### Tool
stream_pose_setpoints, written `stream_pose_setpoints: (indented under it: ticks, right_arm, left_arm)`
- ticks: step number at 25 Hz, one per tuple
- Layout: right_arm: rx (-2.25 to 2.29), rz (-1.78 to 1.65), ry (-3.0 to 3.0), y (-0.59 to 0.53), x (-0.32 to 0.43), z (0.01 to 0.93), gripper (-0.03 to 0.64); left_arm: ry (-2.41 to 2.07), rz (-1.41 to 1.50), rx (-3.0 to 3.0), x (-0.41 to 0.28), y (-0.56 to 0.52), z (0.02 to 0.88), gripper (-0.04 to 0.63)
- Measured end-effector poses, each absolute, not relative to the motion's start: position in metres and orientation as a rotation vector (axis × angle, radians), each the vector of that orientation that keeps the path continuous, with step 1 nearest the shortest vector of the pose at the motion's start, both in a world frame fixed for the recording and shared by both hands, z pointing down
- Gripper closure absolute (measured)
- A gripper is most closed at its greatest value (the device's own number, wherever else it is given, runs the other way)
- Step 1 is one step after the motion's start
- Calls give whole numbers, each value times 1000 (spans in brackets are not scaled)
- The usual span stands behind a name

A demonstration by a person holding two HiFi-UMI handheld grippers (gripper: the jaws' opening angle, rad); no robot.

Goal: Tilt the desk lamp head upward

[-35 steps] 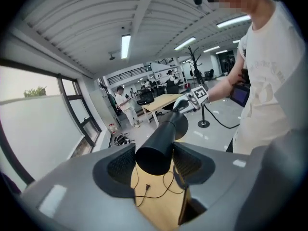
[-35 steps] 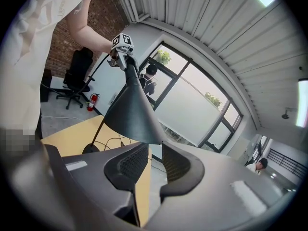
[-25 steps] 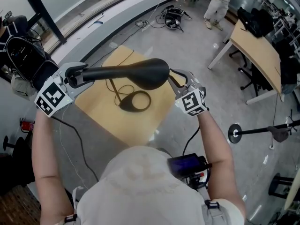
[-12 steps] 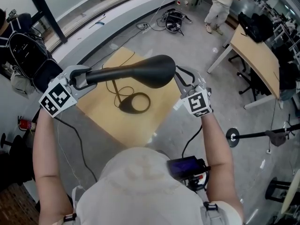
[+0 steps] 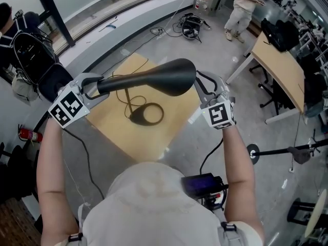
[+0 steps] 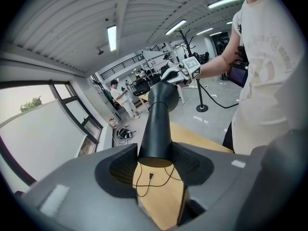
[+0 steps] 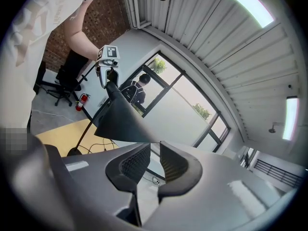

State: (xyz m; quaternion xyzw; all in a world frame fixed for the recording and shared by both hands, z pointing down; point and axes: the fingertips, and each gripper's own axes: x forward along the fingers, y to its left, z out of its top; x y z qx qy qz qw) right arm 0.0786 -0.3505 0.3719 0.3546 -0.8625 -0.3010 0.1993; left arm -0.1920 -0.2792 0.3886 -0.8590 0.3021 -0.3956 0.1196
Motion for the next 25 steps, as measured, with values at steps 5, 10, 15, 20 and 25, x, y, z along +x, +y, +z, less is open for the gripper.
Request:
stream_pose_setpoints:
  ticks: [5, 10, 15, 20, 25]
  right_arm:
    - [984, -879, -2406, -348, 82, 360, 546]
    - [973, -927, -2381, -346, 79, 344, 546]
    - [990, -959, -2381, -345, 75, 327, 549]
    - [999, -979, -2378, -343, 74, 318, 551]
    - [1010, -980, -2383, -340, 74, 313, 552]
  left_arm:
    - [890, -1175, -2514, -187, -277, 394, 371]
    - [885, -1191, -2526, -187, -278, 397, 371]
    - [874, -1205, -2536, -187, -279, 402, 371]
    - [874, -1194, -2550, -185, -279, 406, 372]
    - [879, -1186, -2554, -183, -277, 408, 373]
